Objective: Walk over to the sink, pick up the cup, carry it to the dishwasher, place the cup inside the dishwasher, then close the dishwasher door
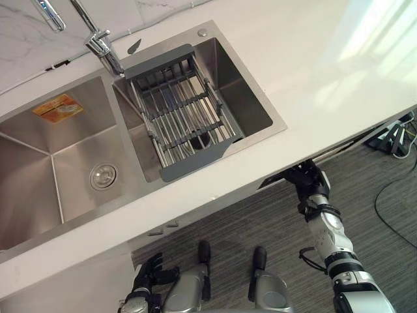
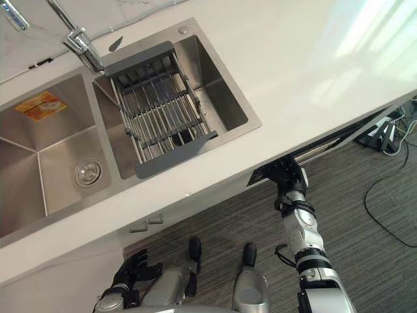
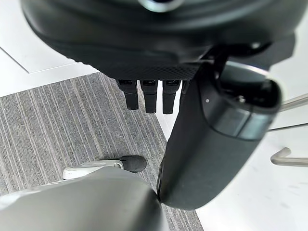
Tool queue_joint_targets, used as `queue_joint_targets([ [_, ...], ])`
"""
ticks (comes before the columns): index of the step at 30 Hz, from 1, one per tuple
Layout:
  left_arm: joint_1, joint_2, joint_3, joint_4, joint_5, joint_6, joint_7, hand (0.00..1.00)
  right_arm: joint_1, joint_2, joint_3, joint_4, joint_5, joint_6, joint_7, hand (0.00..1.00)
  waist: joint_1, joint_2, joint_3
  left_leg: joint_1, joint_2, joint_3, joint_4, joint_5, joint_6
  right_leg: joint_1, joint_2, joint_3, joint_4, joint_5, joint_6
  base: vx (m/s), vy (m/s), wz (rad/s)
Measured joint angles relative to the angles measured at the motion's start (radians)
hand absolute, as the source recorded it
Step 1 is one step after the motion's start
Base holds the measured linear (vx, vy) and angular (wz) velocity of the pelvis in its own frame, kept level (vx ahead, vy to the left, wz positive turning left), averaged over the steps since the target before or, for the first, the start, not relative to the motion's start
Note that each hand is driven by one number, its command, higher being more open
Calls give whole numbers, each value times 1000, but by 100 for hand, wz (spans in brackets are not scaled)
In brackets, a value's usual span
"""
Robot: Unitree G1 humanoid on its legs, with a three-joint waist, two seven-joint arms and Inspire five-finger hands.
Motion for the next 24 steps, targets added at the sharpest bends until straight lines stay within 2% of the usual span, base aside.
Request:
queue_joint_targets([
  [6,-3,2,0,-1,38,11,-2,90,145,30,-1,-110,-136,12,40,90,5,-10,-6,43,0,-3,-26,2,-1,41,3,-3,-20,0,1,19,-5,0],
  [12,-2,21,0,7,40,20,-10,90,332,151,-21,-120,-307,19,52,90,4,-56,-67,74,-1,-21,-41,2,-1,83,5,-23,-38,-1,2,11,-10,9],
  [15,-1,21,1,8,40,27,-10,90,396,201,-31,-61,-383,21,39,90,4,-73,-111,88,-4,-24,-50,7,-1,96,2,-26,-38,-5,6,-34,8,4],
  [17,0,7,1,9,40,29,-9,90,424,219,-65,-1,-426,24,25,90,4,-75,-139,106,-8,-27,-71,21,1,105,-3,-29,-36,-10,10,-61,7,5],
  [21,-3,-24,1,23,39,35,-11,90,439,232,-140,144,-476,34,-7,90,1,-83,-173,130,-11,-34,-79,28,2,123,-7,-34,-32,-14,15,-74,12,5],
  [24,-4,-30,1,30,37,36,-11,90,448,235,-172,195,-480,39,-19,90,-2,-87,-177,147,-10,-36,-83,29,2,141,-7,-37,-32,-14,15,-51,-4,2],
])
